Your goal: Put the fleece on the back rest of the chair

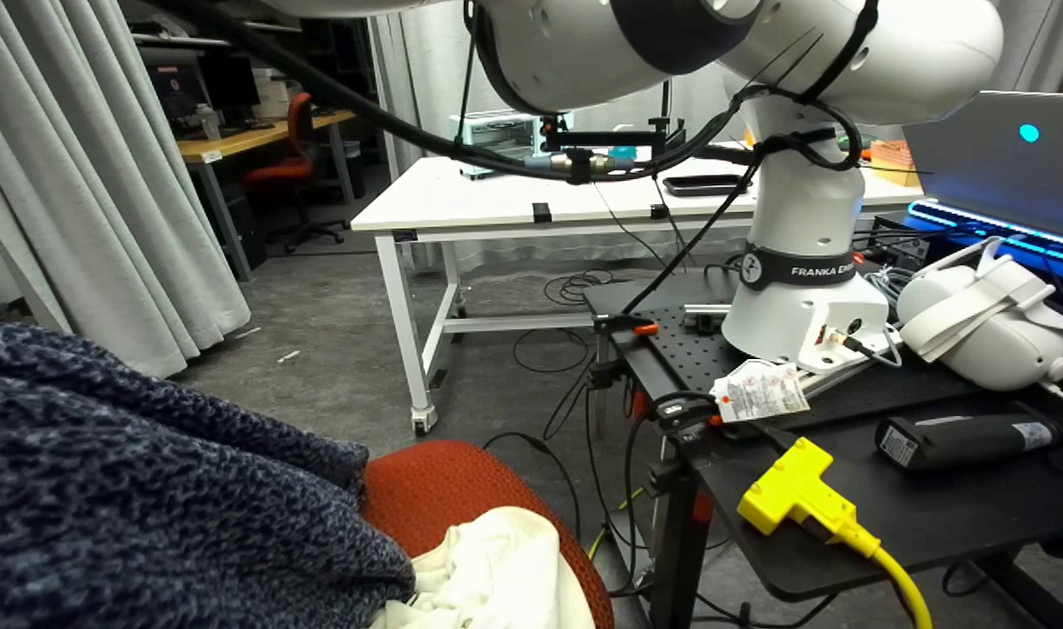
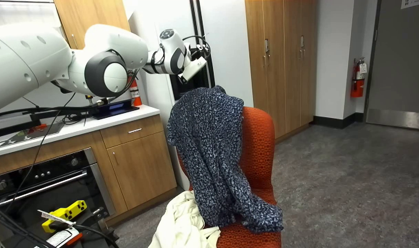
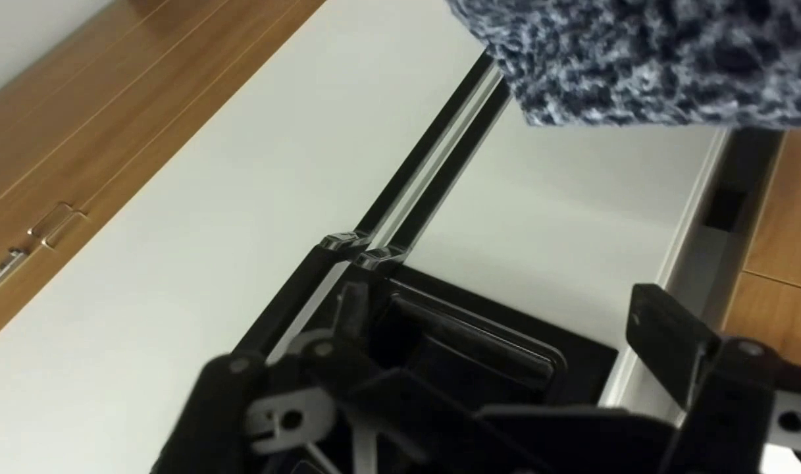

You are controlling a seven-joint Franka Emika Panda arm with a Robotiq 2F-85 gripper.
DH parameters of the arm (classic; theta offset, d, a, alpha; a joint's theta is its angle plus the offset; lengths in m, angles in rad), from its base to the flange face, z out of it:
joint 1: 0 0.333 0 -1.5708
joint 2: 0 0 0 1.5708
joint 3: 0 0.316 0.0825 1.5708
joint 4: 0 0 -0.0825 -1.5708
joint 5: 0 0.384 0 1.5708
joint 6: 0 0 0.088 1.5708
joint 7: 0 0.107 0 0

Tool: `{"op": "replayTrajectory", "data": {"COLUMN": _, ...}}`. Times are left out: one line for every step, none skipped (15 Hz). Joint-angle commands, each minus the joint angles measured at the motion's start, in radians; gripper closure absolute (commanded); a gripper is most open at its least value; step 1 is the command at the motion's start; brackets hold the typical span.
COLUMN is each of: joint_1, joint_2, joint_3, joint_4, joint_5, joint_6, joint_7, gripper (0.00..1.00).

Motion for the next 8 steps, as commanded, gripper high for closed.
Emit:
{"op": "replayTrajectory", "data": {"joint_1": 0.032, "joint_2": -0.063, "joint_3": -0.033, "joint_4": 0.0, "joint_5": -0.022, "joint_6": -0.122, "joint_7": 0.025, "gripper": 0.0}}
{"op": "replayTrajectory", "data": {"joint_1": 0.04, "joint_2": -0.08, "joint_3": -0.039, "joint_4": 0.0, "joint_5": -0.023, "joint_6": -0.144, "joint_7": 0.031, "gripper": 0.0}}
{"op": "replayTrajectory", "data": {"joint_1": 0.046, "joint_2": -0.099, "joint_3": -0.046, "joint_4": -0.002, "joint_5": -0.025, "joint_6": -0.166, "joint_7": 0.038, "gripper": 0.0}}
{"op": "replayTrajectory", "data": {"joint_1": 0.054, "joint_2": -0.117, "joint_3": -0.057, "joint_4": -0.003, "joint_5": -0.029, "joint_6": -0.182, "joint_7": 0.047, "gripper": 0.0}}
{"op": "replayTrajectory", "data": {"joint_1": 0.063, "joint_2": -0.137, "joint_3": -0.072, "joint_4": -0.006, "joint_5": -0.035, "joint_6": -0.2, "joint_7": 0.06, "gripper": 0.0}}
{"op": "replayTrajectory", "data": {"joint_1": 0.071, "joint_2": -0.155, "joint_3": -0.085, "joint_4": -0.009, "joint_5": -0.039, "joint_6": -0.22, "joint_7": 0.07, "gripper": 0.0}}
{"op": "replayTrajectory", "data": {"joint_1": 0.081, "joint_2": -0.174, "joint_3": -0.108, "joint_4": -0.014, "joint_5": -0.051, "joint_6": -0.246, "joint_7": 0.092, "gripper": 0.0}}
{"op": "replayTrajectory", "data": {"joint_1": 0.089, "joint_2": -0.186, "joint_3": -0.129, "joint_4": -0.013, "joint_5": -0.065, "joint_6": -0.267, "joint_7": 0.11, "gripper": 0.0}}
